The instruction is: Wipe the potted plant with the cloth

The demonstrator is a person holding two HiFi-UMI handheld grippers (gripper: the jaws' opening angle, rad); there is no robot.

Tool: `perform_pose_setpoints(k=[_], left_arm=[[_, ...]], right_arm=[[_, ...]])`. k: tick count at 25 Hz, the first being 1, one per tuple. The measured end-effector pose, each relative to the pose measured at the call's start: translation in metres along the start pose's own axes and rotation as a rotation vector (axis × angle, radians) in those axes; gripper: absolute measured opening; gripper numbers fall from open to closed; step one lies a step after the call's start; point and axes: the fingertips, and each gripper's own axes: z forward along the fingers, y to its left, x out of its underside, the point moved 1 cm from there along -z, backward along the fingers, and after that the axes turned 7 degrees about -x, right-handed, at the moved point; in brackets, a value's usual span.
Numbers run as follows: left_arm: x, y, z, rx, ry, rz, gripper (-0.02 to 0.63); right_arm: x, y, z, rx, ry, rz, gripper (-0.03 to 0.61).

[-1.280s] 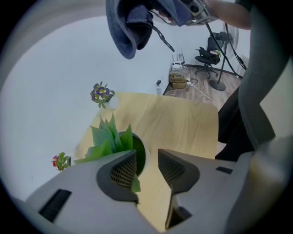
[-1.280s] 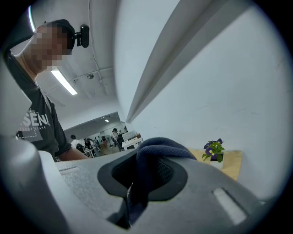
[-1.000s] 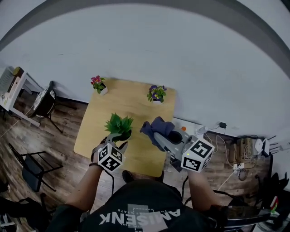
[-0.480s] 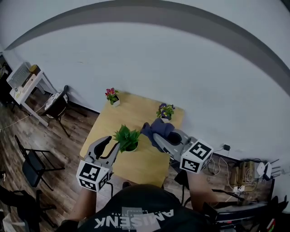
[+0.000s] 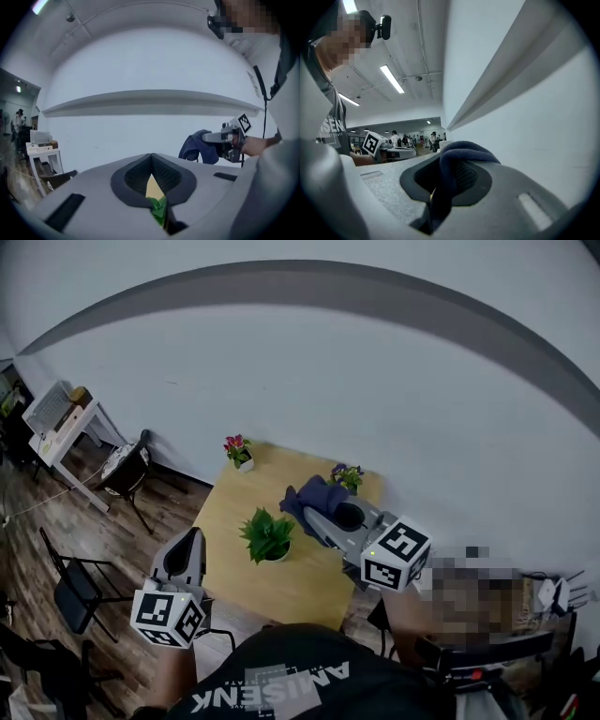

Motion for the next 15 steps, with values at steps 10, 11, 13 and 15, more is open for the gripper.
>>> perform_pose_setpoints(k=[10, 11, 13, 15], left_arm=[[-0.016, 0.01, -0.011, -0.056, -0.009, 0.009, 0.002], [-0.014, 0.01, -0.011, -0.056, -0.005, 0.012, 0.002], [-0.013, 0.009, -0.011, -0.056, 0.001, 0.017, 0.002], [-0.012, 0.009, -0.011, -0.056, 0.004, 0.023, 0.002]], right_arm=[[0.001, 0.003, 0.012, 0.065, 0.035, -0.055, 0.044], [0.001, 0.003, 0.012, 0.071, 0.034, -0.055, 0.044], [0.002, 0.003, 0.01, 0.082, 0.038, -0.059, 0.044], [0.002, 0.003, 0.01, 0.089, 0.045, -0.066, 0.044]])
